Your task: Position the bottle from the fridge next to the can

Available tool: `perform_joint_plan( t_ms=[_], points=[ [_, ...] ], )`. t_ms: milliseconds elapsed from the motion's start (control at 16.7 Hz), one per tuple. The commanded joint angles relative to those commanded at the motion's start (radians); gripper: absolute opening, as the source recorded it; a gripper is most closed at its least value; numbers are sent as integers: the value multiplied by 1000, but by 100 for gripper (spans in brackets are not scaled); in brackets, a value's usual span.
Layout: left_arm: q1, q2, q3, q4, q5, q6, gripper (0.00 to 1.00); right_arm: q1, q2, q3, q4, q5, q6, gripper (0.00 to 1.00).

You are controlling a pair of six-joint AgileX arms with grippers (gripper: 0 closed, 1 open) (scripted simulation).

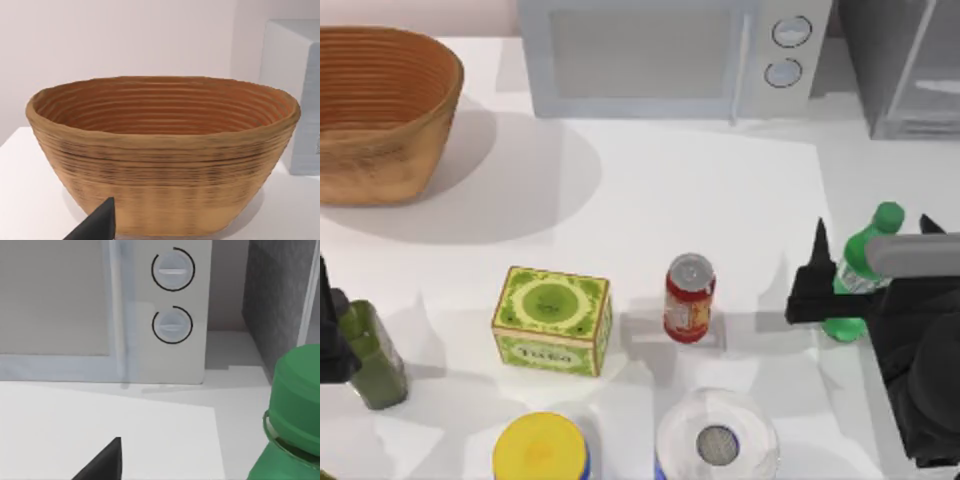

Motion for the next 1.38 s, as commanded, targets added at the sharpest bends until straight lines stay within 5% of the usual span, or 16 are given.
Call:
perform_joint_plan(
  t_ms=[840,1380],
  points=[
    [0,0,0,0,0,0,100,94,-64,-81,12,93,11,100],
    [0,0,0,0,0,0,100,-118,-588,-84,-311,-175,-83,100]
  ],
)
